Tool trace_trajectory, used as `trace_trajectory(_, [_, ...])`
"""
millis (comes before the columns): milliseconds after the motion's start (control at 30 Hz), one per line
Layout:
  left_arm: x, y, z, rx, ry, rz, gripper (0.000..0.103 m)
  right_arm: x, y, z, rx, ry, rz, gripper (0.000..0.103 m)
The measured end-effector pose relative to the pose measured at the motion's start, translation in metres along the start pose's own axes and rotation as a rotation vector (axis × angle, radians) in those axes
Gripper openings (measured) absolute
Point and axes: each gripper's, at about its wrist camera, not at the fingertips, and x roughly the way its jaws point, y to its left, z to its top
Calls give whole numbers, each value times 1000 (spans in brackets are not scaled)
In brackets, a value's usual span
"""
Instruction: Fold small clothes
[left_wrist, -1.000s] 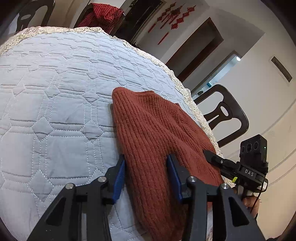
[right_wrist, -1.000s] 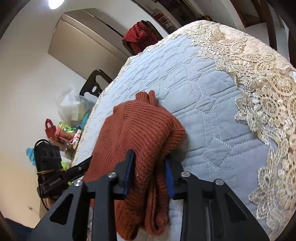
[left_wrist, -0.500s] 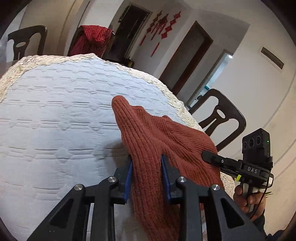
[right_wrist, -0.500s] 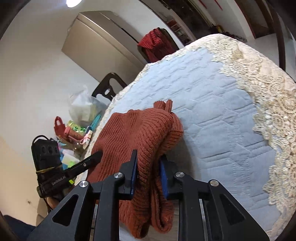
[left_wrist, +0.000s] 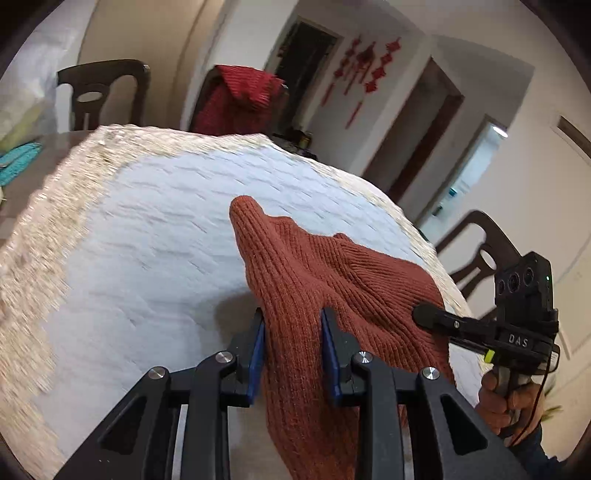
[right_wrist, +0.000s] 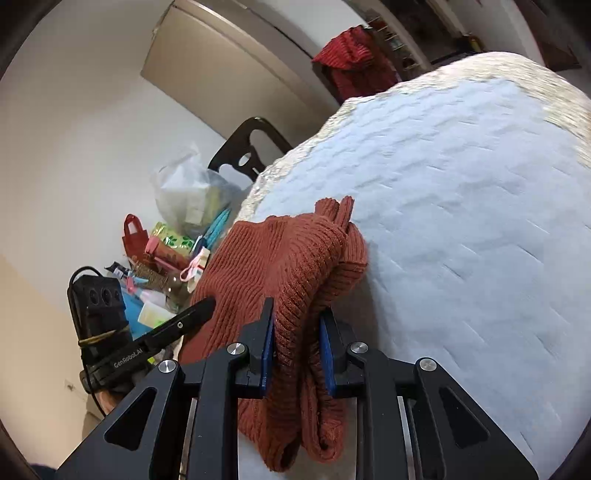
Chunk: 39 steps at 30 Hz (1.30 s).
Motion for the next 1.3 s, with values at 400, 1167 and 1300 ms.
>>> trace_trajectory(400, [34, 78, 0, -68, 45, 71, 37, 82, -13, 22, 12, 104, -27, 25])
trace_trajectory(1167, [-13, 26, -25, 88, -80, 210, 36, 47, 32, 24, -269, 60, -222, 27])
trace_trajectory(1300, [-18, 24, -49, 72, -62, 234, 36, 32, 57, -16, -381, 111, -217, 27])
